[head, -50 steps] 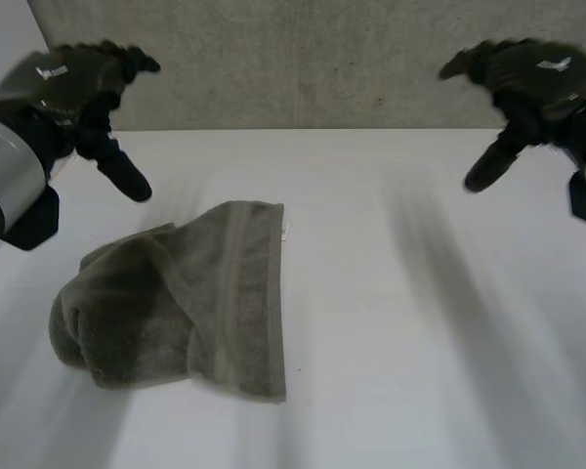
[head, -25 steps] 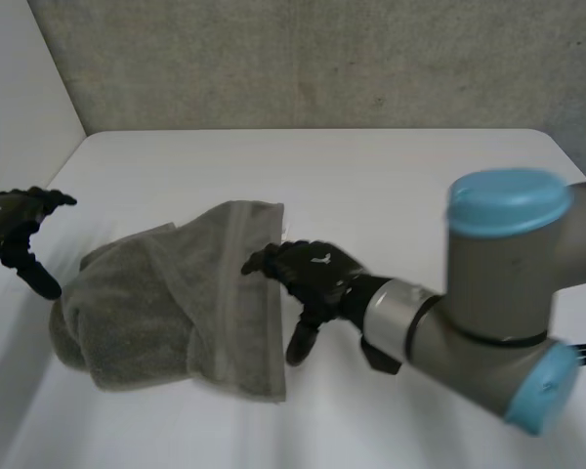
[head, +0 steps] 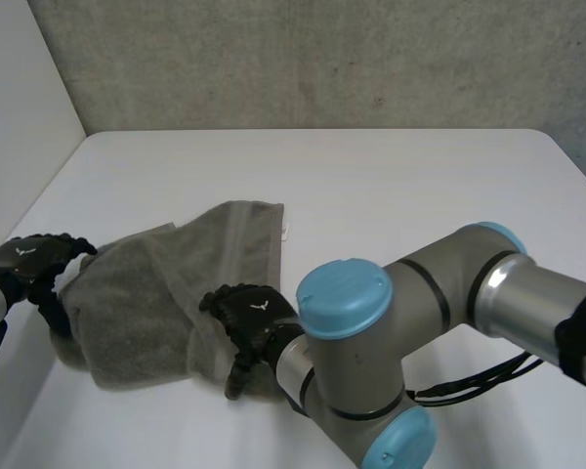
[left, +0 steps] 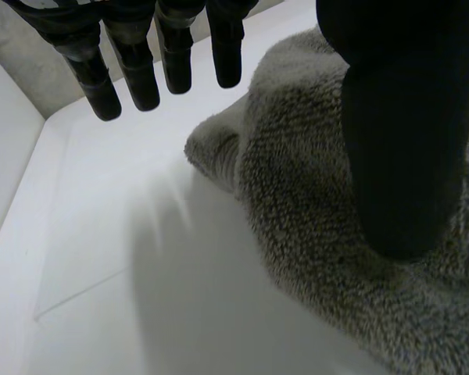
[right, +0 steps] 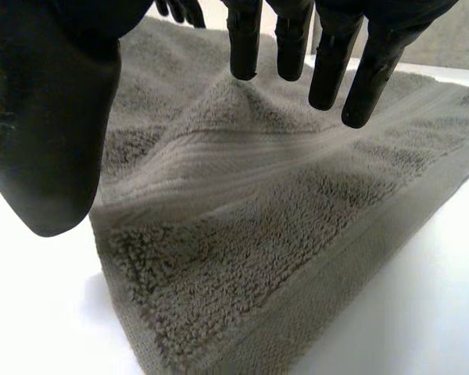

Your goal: Fold the towel.

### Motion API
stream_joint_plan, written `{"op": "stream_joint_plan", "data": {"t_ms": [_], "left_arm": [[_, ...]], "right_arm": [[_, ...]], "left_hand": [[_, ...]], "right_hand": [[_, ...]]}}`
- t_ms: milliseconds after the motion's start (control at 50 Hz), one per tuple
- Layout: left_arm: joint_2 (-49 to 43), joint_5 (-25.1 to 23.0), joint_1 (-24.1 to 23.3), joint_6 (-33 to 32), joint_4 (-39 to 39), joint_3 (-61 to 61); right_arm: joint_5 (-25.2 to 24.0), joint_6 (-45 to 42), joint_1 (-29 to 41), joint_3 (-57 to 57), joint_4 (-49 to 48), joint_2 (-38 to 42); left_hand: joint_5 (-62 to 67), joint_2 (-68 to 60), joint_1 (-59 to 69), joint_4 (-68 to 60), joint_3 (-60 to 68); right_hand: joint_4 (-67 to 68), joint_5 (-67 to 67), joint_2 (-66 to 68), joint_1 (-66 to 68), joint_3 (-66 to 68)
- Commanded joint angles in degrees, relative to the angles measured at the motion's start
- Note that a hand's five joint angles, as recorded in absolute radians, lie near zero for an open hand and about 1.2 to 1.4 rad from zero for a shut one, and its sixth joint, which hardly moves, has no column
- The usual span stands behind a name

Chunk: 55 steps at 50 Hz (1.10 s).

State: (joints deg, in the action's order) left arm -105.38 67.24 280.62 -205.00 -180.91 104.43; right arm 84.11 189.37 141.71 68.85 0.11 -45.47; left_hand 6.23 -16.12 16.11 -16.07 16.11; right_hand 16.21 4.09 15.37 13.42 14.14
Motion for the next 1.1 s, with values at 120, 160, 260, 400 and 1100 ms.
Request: {"op": "stream_joint_plan", "data": {"t_ms": [120, 160, 260, 400, 1100], "left_arm": [[-1.0, 0.0, -2.3, 0.0, -1.3, 0.7], [-1.3, 0.0, -2.9, 0.1, -2.0, 0.8], [-0.6, 0.2, -6.4, 1.0, -3.9, -0.4], [4.3, 1.3, -14.3, 9.6, -3.7, -7.4], [-1.5, 3.1, -40.1, 32.1, 20.0, -25.4]], "right_arm": [[3.4, -0.2, 1.4, -2.3, -0.2, 2.8], [5.5, -0.3, 1.4, -2.4, -1.2, 2.1], [6.8, -0.3, 1.0, -2.2, -5.5, -1.4], [5.0, -1.1, -4.0, -1.4, -5.6, -8.1], [-24.3, -27.7, -48.1, 24.1, 10.9, -47.3]], "left_hand": [[13.1, -13.2, 13.2, -13.3, 13.2], [25.2, -25.3, 25.3, -25.3, 25.3], [59.7, -59.8, 59.8, -59.8, 59.8], [63.8, -63.9, 63.9, -63.9, 63.9], [63.8, -63.9, 63.9, -63.9, 63.9]], "right_hand": [[16.9, 19.0, 17.8, 19.7, 19.0], [49.1, 51.2, 49.9, 51.9, 51.1], [63.8, 65.9, 64.6, 66.6, 65.9], [63.8, 65.9, 64.6, 66.6, 65.9], [63.8, 65.9, 64.6, 66.6, 65.9]]}}
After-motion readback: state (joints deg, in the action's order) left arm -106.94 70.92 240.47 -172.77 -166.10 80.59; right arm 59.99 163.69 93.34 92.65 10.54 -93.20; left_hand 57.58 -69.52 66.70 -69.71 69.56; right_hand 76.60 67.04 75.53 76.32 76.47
